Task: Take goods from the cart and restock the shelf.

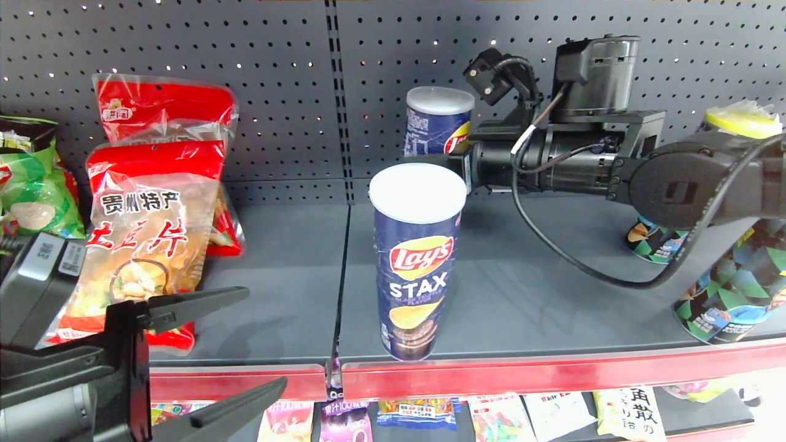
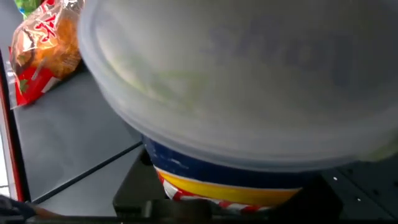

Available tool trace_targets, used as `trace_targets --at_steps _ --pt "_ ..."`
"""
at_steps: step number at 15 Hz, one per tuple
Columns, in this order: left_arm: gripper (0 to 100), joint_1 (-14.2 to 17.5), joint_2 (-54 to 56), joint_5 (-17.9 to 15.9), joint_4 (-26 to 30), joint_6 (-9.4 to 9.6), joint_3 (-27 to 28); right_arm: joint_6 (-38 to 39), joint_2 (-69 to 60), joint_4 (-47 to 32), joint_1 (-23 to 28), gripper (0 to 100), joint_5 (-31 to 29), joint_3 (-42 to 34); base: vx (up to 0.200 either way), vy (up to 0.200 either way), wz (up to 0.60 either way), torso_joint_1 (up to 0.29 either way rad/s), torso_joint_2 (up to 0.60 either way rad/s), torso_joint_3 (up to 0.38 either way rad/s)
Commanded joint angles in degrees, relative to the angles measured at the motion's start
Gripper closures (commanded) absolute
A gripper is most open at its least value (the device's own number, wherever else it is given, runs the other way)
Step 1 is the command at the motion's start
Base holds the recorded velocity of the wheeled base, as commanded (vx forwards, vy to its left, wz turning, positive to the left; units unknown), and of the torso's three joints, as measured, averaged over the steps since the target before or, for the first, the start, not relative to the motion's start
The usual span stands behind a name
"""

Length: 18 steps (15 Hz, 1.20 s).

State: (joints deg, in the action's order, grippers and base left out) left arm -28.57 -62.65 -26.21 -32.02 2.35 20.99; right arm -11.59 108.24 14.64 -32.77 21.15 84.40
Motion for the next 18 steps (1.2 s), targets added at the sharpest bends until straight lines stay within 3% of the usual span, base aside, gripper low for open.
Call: trace_targets --at_steps 1,9,10,16,18 --pt "0 0.0 -0.1 0.1 -0.1 0.02 0.0 0.0 0.7 0.0 -0.3 100 0.1 0.2 0.000 0.000 0.00 0.000 0.00 0.000" --pt "0 0.0 -0.6 0.0 -0.1 0.02 0.0 0.2 1.7 0.0 -0.3 100 0.0 -0.4 0.000 0.000 0.00 0.000 0.00 0.000" --pt "0 0.0 -0.7 0.0 -0.1 0.02 -0.2 0.3 1.6 0.0 -0.4 0 0.0 -0.9 0.000 0.000 0.00 0.000 0.00 0.000" --pt "0 0.0 -2.2 0.0 -0.1 0.02 0.4 0.4 -1.2 -0.1 -0.3 0 -0.4 -3.7 0.000 0.000 0.00 0.000 0.00 0.000" --pt "0 0.1 -4.1 0.0 -0.4 0.46 0.5 0.4 -5.0 0.0 0.0 0 -1.8 -8.4 0.000 0.000 0.00 0.000 0.00 0.000"
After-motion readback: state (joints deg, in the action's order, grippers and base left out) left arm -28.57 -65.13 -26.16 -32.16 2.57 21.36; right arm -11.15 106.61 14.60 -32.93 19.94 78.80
